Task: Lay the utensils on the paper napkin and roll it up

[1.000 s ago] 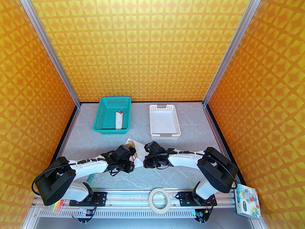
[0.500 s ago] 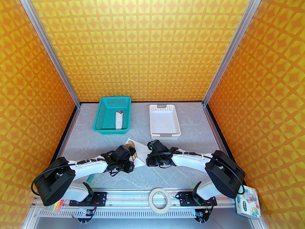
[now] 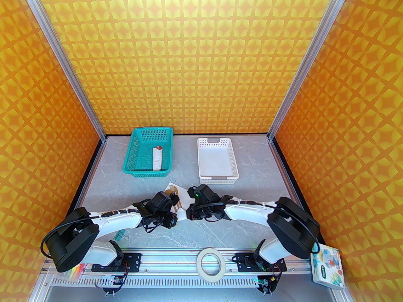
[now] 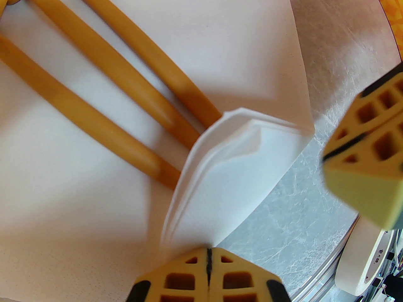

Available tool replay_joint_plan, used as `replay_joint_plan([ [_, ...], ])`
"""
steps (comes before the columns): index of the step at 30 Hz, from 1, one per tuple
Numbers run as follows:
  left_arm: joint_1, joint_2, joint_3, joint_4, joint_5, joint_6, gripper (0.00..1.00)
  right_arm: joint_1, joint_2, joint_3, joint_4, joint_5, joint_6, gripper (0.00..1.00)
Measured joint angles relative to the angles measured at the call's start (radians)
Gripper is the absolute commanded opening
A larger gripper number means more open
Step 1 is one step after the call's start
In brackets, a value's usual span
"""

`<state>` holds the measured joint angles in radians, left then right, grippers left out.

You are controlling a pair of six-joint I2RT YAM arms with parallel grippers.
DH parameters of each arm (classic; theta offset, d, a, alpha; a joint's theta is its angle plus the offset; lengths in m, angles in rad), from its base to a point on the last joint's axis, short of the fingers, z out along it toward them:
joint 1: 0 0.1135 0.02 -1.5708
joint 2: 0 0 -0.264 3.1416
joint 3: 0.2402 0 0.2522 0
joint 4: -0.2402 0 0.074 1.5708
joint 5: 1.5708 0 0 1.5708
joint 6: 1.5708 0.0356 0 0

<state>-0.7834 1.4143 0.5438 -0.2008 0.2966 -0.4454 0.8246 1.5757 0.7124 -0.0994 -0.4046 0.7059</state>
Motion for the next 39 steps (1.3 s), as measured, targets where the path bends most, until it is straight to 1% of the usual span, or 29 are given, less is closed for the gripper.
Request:
replay_joint_plan([
  [10,0.0,-0.019,-0.008,-0.008,-0.012,0.0,0.0,0.0,0.056,0.0,-0.005,0.01,0.004,0.0],
  [17,0.0,-0.088,-0.013,-0.027,-0.016,-0.01,0.0,0.0,0.063,0.001,-0.013,0.012,0.004,0.0],
  [22,0.004,-0.139,-0.019,0.002,0.031,-0.018,0.0,0.0,0.063,0.002,-0.016,0.012,0.004,0.0],
  [28,0.019,-0.099,-0.019,0.042,0.078,-0.018,0.0,0.0,0.063,0.003,-0.017,0.012,0.004,0.0],
  [32,0.044,-0.055,-0.019,0.05,0.08,-0.016,0.0,0.0,0.064,0.006,-0.021,0.012,0.004,0.0],
  [39,0.05,-0.024,-0.019,0.047,0.08,0.005,0.0,0.0,0.068,0.013,-0.028,0.012,0.003,0.0],
])
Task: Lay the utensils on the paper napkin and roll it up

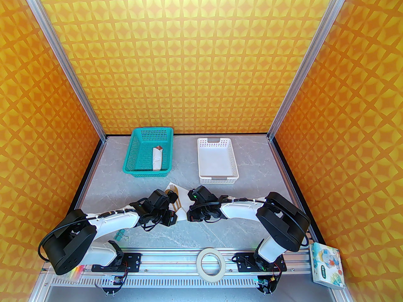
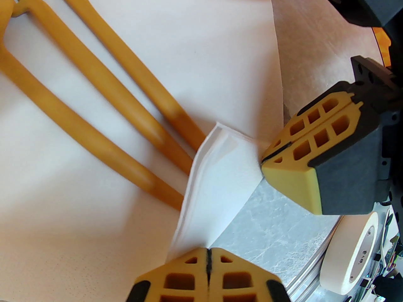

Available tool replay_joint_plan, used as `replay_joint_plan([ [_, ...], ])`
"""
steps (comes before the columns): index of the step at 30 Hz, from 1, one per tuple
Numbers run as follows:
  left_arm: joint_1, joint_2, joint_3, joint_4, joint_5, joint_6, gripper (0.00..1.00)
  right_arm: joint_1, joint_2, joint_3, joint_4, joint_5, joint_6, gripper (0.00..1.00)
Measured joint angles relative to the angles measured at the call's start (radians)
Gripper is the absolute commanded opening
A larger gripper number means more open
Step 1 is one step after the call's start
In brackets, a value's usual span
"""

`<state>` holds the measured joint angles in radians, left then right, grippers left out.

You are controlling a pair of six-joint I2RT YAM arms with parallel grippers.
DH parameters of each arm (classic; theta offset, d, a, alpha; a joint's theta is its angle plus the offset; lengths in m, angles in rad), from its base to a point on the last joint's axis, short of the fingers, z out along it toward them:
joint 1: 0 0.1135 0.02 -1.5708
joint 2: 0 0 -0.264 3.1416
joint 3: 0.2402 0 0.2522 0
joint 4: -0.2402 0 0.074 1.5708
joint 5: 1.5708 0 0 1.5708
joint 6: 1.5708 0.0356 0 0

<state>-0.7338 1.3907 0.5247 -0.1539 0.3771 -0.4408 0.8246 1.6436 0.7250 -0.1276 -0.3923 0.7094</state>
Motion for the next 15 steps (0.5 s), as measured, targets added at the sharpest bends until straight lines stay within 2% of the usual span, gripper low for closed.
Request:
replay_joint_plan([
  [15,0.0,0.011,0.0,-0.023,-0.024,0.007,0.0,0.001,0.002,0.016,-0.032,0.014,0.0,0.0],
])
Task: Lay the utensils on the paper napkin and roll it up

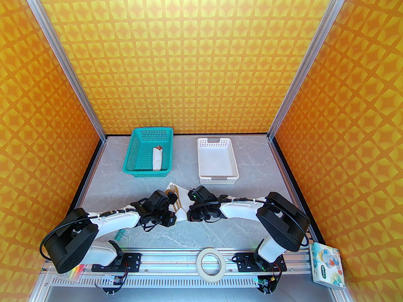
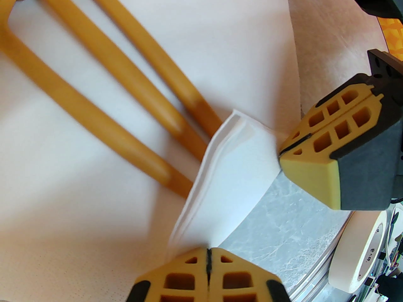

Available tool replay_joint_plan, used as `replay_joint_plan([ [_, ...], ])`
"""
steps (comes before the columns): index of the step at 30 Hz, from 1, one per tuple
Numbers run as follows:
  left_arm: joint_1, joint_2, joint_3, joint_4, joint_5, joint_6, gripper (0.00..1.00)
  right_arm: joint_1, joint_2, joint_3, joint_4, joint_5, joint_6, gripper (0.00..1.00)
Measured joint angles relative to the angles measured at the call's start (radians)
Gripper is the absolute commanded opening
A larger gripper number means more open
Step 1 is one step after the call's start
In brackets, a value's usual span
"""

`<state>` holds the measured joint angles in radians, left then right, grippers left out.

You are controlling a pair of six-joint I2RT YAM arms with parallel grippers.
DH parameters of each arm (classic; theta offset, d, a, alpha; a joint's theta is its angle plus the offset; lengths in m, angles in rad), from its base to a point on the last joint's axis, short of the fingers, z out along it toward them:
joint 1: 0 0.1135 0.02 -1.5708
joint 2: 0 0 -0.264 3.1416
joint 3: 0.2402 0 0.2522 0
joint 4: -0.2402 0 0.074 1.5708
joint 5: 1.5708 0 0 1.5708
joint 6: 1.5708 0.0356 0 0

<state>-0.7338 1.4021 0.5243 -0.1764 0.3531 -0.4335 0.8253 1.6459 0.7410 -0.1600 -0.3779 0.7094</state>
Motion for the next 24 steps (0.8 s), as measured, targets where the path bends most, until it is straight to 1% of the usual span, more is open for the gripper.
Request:
replay_joint_plan([
  [11,0.0,-0.008,-0.002,-0.015,-0.03,-0.004,0.0,0.004,0.005,0.009,-0.009,0.008,0.0,0.0],
  [24,0.002,-0.086,-0.014,-0.136,-0.124,-0.019,0.0,0.004,0.005,0.013,-0.016,0.011,0.0,0.0],
])
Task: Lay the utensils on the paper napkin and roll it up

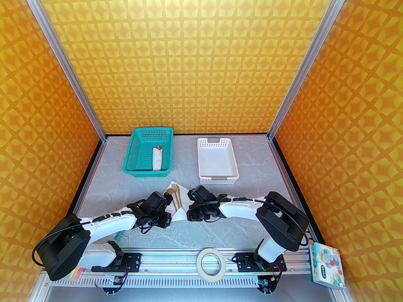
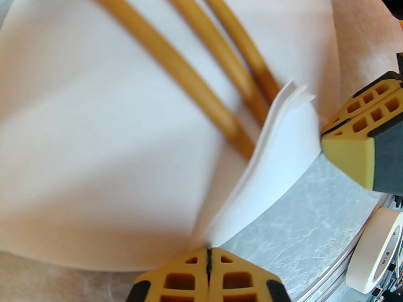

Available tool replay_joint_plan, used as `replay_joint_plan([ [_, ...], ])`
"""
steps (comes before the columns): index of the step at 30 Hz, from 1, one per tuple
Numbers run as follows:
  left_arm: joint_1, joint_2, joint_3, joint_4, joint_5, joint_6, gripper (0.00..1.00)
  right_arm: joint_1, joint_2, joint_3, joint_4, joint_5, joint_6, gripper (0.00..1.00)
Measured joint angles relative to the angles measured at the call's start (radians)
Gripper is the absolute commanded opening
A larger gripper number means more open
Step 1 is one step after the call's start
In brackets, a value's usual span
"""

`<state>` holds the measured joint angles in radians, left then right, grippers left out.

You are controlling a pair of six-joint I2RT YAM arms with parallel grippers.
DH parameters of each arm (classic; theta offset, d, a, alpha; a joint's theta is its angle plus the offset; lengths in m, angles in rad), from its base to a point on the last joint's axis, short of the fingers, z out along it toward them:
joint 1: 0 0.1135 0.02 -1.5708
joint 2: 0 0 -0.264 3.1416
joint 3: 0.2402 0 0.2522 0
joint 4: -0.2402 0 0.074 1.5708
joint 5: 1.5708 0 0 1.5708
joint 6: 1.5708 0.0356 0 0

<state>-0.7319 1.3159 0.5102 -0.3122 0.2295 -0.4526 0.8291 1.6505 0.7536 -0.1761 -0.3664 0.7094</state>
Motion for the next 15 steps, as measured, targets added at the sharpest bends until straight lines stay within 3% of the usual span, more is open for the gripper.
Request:
replay_joint_plan([
  [8,0.019,-0.07,-0.001,-0.056,-0.026,-0.011,0.0,0.0,0.0,0.0,0.0,0.0,0.008,0.0],
  [15,0.042,-0.28,-0.001,-0.075,-0.019,-0.015,0.0,0.0,0.0,-0.001,0.002,0.0,0.039,0.0],
])
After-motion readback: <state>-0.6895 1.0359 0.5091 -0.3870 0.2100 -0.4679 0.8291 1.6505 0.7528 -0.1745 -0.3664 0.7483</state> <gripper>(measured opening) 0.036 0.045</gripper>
